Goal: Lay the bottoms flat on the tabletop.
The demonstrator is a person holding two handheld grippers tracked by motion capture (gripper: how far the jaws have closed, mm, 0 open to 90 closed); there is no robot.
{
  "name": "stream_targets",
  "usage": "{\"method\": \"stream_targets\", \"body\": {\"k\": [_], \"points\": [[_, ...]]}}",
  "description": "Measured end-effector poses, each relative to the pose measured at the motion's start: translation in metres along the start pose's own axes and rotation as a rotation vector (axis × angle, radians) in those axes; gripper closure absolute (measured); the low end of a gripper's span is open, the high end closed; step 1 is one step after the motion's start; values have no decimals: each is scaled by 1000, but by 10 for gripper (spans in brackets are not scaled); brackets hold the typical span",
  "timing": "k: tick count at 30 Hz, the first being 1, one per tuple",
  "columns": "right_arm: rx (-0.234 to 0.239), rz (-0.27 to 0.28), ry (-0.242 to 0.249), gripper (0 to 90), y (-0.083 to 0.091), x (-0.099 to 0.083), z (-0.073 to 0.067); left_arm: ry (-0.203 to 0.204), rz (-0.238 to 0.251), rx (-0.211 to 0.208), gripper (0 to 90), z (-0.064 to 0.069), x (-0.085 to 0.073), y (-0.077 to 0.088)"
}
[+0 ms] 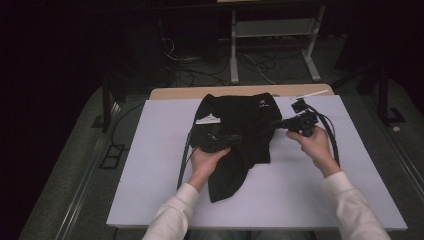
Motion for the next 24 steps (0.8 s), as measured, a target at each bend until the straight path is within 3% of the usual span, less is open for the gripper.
{"method": "stream_targets", "body": {"k": [1,3,4,6,9,10,11,12,13,15,19,20,22,24], "points": [[0,0,0,858,0,0,0,0,0,0,848,0,0,0],[0,17,-20,856,-26,8,0,44,2,11,848,-14,-6,0],[0,17,-20,856,-26,8,0,53,-5,24,848,-20,-9,0],[-15,21,-49,853,-49,6,6,81,-6,38,848,-30,-14,1],[-21,24,-73,848,-61,3,12,120,-1,36,848,-39,-19,3],[-23,24,-82,837,-65,1,15,127,-1,38,848,-41,-20,3],[-28,20,-110,757,-72,-5,20,131,-6,41,848,-42,-22,4],[-28,20,-110,757,-72,-5,20,133,-9,40,848,-43,-23,4],[-30,23,-127,662,-72,-10,22,133,-14,38,847,-44,-24,5],[-50,42,-116,590,-66,-15,22,135,-15,33,847,-44,-25,5],[-54,73,-107,529,-51,-27,20,147,-12,24,847,-44,-27,6],[-55,59,-105,504,-44,-40,19,144,-16,29,846,-44,-28,5],[-61,37,-108,490,-41,-46,19,150,-18,24,846,-44,-30,5],[-36,-1,-101,486,-35,-60,11,146,-15,18,846,-42,-30,7]]}}
Point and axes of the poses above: each handheld gripper's, and its own axes: y roughly backward along the jaws, x roughly out of its top, z roughly to its right, the point moved 9 cm from there along -y, roughly forward along the jaws
